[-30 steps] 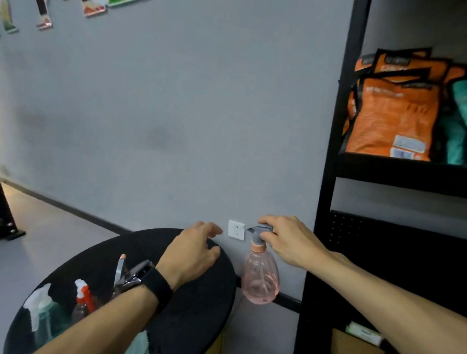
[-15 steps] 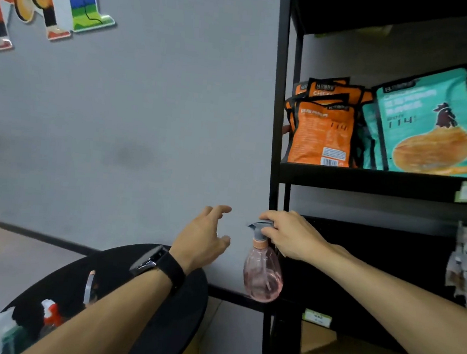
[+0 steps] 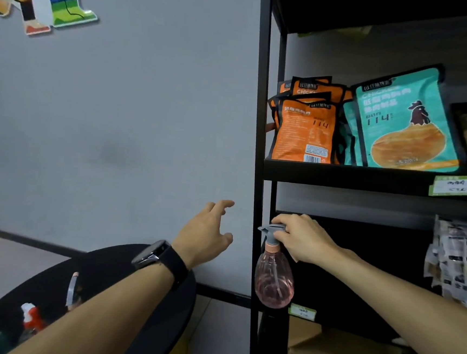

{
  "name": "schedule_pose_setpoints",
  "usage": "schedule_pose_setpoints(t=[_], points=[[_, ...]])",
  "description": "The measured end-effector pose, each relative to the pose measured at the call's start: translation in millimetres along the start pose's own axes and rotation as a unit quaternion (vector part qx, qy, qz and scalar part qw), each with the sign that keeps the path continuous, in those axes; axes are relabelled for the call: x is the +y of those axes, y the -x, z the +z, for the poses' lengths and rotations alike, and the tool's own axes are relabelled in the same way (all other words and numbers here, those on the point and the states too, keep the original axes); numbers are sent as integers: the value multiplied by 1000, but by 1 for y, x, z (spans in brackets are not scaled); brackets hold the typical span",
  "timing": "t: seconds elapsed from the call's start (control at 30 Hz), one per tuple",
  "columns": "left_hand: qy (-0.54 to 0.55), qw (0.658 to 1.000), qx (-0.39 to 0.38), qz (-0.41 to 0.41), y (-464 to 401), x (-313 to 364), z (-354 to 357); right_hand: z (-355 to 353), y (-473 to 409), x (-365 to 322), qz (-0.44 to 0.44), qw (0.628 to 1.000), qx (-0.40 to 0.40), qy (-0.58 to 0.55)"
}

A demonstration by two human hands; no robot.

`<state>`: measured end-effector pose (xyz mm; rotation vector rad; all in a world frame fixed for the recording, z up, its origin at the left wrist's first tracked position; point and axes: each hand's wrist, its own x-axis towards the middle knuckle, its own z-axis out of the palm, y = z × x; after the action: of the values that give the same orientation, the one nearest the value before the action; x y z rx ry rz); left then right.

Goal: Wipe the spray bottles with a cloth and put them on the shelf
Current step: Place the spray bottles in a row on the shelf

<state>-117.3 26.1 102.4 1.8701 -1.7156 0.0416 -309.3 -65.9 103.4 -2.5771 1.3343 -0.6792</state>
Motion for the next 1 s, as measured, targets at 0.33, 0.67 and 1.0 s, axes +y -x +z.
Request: schedule_pose_setpoints(t=[0.33,0.67,1.0], points=[[-6,1000,-14,7,-16,-4,29,10,-11,30,69,997,-2,21],[2,999,-45,3,-40,-25,69,48,-40,56,108,994,3,-6],[-5,998,-64,-10,-64,-59,88,90,-68,70,119,993,21,-2]])
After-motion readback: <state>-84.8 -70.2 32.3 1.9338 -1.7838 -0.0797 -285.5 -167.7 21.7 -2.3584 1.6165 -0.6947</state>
